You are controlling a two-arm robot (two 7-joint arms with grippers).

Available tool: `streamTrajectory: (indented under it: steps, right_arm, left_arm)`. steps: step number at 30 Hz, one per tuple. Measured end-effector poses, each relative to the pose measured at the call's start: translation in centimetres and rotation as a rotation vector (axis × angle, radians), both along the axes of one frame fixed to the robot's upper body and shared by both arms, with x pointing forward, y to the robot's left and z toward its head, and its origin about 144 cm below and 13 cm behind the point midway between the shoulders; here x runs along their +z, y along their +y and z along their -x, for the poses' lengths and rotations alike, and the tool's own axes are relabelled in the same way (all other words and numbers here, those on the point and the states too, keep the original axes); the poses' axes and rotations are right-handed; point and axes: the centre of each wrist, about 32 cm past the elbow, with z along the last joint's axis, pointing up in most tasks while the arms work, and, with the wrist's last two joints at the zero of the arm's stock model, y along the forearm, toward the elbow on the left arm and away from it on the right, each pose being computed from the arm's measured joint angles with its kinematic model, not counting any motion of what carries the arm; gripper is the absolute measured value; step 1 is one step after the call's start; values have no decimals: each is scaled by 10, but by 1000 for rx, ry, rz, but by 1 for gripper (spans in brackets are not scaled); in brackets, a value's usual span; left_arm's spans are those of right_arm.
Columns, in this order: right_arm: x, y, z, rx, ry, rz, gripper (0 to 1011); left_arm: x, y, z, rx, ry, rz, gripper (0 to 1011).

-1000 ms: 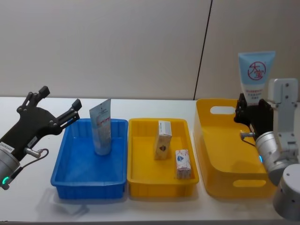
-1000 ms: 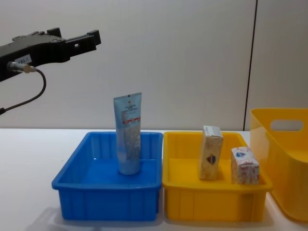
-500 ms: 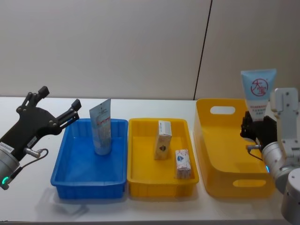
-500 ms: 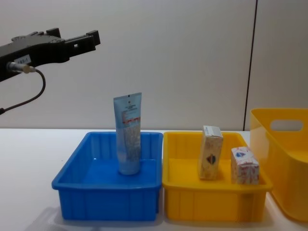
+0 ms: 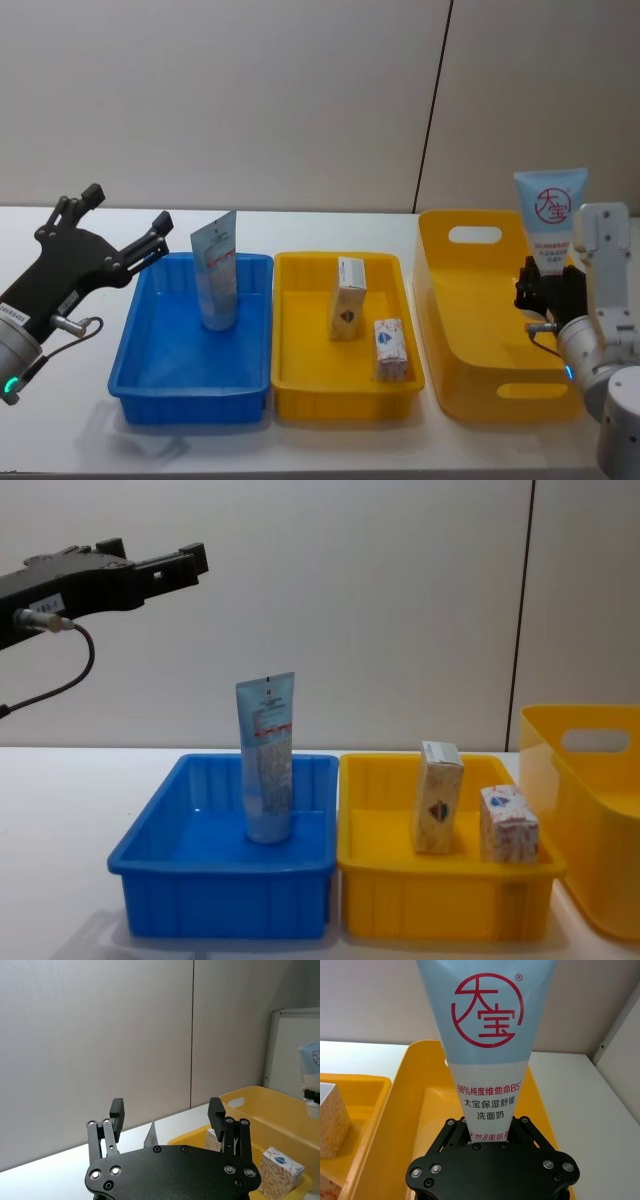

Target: Bimanual collaborative sorting of washing and personal care products

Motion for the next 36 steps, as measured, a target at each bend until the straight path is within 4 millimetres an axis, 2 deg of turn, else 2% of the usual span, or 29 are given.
streamTrajectory:
  steps: [6,11,12,14,16,18,19,22,25,32,36]
  right_arm:
    - [-2,0,-1,-5,8,2,205]
    - [-3,0,-1,-8,12,3,342]
    - [-4,0,-1,-9,13,3,416]
    - [-4,0,-1,-9,14,3,437]
    - [-4,0,-2,-10,15,3,544]
    - [-5,0,-2,-11,16,3,574]
    - [-5,0,-2,-11,17,3,646]
    - [-5,0,-2,-12,18,3,707]
    - [-5,0,-2,-12,18,4,846]
    - [-5,0,-2,-13,19,4,989]
    - [-6,0,-2,-13,19,4,1002]
  left_arm:
    - [0,0,0,0,0,0,1001]
    - [0,0,0,0,0,0,1001]
    - [0,0,0,0,0,0,1001]
    - [0,0,0,0,0,0,1001]
    - [0,0,0,0,0,0,1001]
    - [0,0,0,0,0,0,1001]
    - [0,0,0,0,0,0,1001]
    - [0,0,0,0,0,0,1001]
    - [0,0,0,0,0,0,1001]
    - [0,0,0,0,0,0,1001]
    - [0,0,0,0,0,0,1001]
